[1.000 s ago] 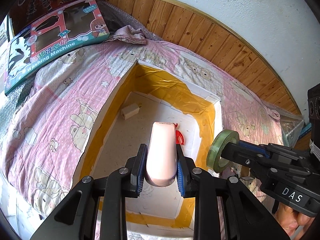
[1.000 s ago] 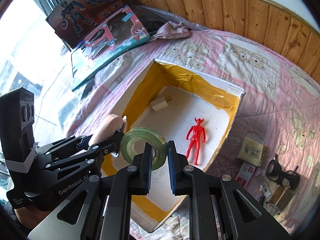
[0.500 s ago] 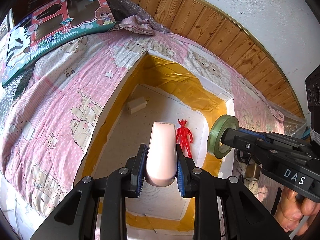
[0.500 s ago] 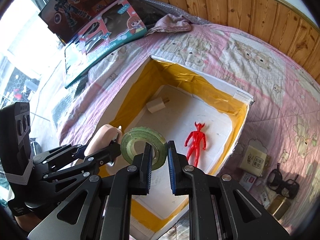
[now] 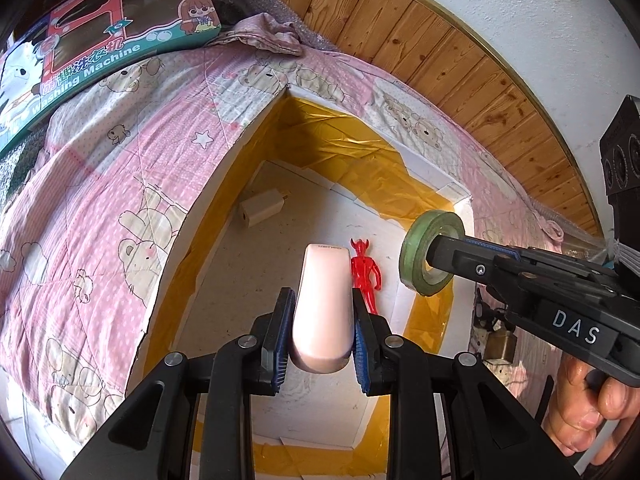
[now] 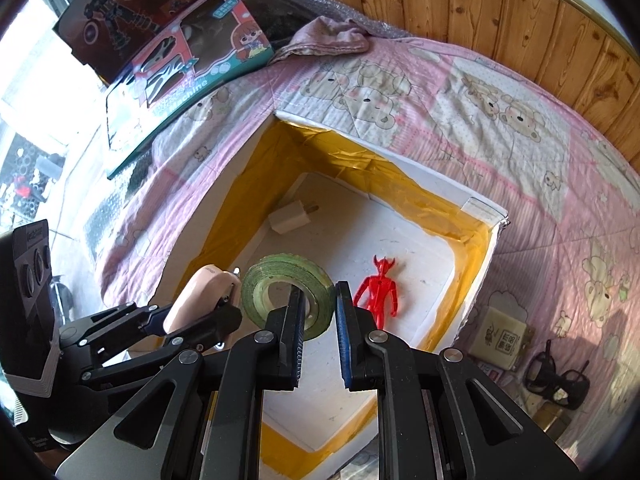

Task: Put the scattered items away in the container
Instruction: 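Lower both tools into the box and open them to release the items, then lift both open tools out of the box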

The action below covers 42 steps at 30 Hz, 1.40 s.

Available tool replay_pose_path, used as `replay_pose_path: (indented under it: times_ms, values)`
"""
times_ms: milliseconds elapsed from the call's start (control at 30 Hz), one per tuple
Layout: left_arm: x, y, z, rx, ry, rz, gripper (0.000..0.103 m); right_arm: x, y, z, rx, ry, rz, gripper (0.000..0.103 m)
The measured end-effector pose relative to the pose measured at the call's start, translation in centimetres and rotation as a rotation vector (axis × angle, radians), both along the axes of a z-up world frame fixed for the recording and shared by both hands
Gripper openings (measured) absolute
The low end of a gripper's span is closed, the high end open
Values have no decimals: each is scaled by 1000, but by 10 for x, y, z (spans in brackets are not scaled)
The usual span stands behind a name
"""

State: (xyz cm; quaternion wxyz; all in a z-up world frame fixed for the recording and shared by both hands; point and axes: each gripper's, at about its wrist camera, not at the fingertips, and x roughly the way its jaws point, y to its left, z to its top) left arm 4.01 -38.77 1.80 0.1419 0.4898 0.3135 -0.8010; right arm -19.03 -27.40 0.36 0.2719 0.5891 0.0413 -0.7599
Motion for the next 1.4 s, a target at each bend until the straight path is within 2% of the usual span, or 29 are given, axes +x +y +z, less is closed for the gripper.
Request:
replay_pose_path:
  times_ms: [533, 733, 1133, 1400]
  values:
    - [-19, -9, -11, -5, -27, -12, 27, -31, -12, -23, 41, -45, 0, 15]
    - [-25, -10, -19, 14, -40, -16, 28, -40, -13, -31, 53, -58, -1, 15]
    - [-43, -10, -39, 1, -85, -31, 28, -54, -20, -43, 82, -75, -3, 17]
    - [-37, -19, -45, 30, -97, -10, 32, -52, -9, -42, 47, -86, -32, 19]
